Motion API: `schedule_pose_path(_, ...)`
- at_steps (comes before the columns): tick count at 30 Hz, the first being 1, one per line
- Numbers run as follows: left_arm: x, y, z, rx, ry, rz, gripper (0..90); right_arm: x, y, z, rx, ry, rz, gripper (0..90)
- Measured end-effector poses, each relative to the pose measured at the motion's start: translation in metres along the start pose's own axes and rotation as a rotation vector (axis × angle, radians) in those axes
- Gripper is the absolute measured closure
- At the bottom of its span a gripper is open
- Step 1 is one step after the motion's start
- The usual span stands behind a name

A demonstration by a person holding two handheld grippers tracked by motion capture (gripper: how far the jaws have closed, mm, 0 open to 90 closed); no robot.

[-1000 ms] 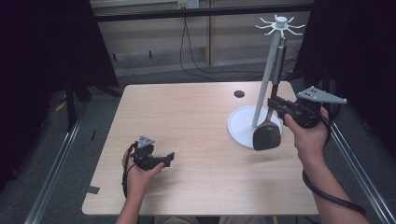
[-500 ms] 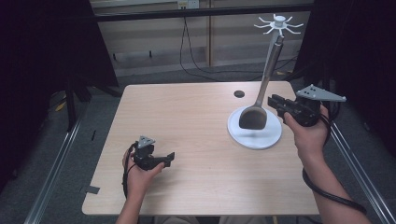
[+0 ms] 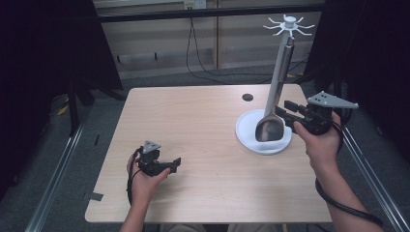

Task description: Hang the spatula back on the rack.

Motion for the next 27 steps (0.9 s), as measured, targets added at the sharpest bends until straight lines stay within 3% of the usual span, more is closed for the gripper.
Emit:
schedule_pose_path(8, -0.002, -0.003, -0.001, -0.006, 0.002, 0.012, 8.1, 0.003, 0.006, 0.008, 0.008, 0.013, -0.014, 40.9)
schedule_pose_path(27, 0.000, -0.002, 0.000, -0.002, -0.004, 0.005, 8.1, -0.001, 0.019, 0.033, 0.009, 0.062, -0.075, 25.4)
Point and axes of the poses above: each handheld gripper's, and its own axes: x roughly backward along the jaws, z roughly out of its underside, y roughly to its left, the point moved 8 cm from there along -x, roughly forward along the jaws, and after that the axes turned 7 degrees about y, right-handed, at the moved point
